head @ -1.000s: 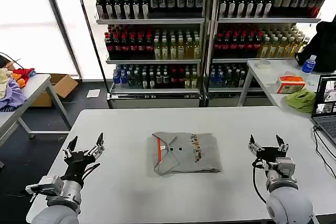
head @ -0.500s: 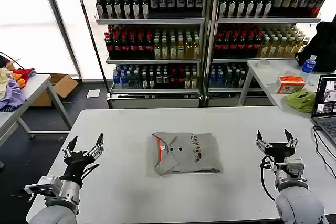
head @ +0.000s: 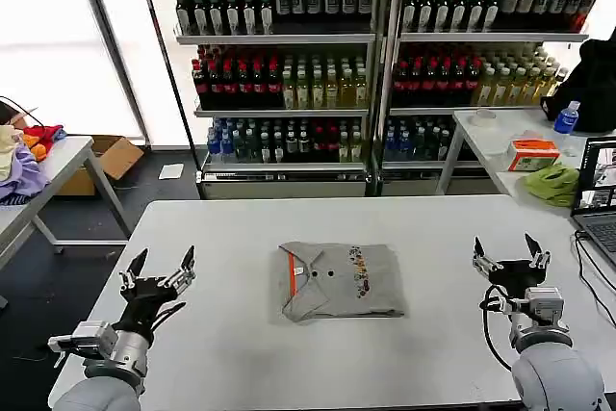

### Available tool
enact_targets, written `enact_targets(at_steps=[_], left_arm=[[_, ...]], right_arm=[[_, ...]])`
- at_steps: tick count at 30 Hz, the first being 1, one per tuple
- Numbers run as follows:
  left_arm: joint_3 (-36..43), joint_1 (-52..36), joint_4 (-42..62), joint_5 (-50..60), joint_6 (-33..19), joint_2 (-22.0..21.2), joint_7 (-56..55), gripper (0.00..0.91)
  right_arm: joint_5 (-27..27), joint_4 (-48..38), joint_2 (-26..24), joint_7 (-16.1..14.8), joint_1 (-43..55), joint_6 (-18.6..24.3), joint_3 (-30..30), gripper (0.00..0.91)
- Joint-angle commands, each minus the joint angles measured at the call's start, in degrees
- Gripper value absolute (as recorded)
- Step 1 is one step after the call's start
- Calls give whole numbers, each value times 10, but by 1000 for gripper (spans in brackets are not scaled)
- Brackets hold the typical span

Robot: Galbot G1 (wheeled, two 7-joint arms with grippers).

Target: Fold and organize the clothes.

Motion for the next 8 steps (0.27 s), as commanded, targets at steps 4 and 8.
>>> enact_targets(at_steps=[4,8], left_arm=[[0,2,-2,4,5,-1,8,907],[0,4,-4,5,5,-1,10,907]], right_arm=[[-5,2,0,-9,-1,-4,3,907],[-5,1,-1,-10,-1,-3,2,907]])
